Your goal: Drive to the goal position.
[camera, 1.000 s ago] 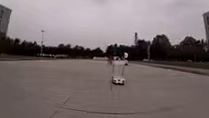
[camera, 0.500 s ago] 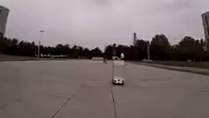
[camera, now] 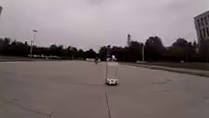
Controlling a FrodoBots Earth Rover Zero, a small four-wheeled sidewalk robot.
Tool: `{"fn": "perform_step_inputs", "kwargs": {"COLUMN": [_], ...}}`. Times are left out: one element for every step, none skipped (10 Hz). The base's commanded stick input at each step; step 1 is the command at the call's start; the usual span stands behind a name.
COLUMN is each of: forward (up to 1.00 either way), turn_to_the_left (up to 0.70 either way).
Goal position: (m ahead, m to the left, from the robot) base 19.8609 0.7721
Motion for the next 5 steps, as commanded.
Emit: {"fn": "perform_step_inputs", "kwargs": {"forward": [1.00, 1.00, 1.00, 1.00, 1.00], "turn_to_the_left": [0.00, 0.00, 0.00, 0.00, 0.00]}}
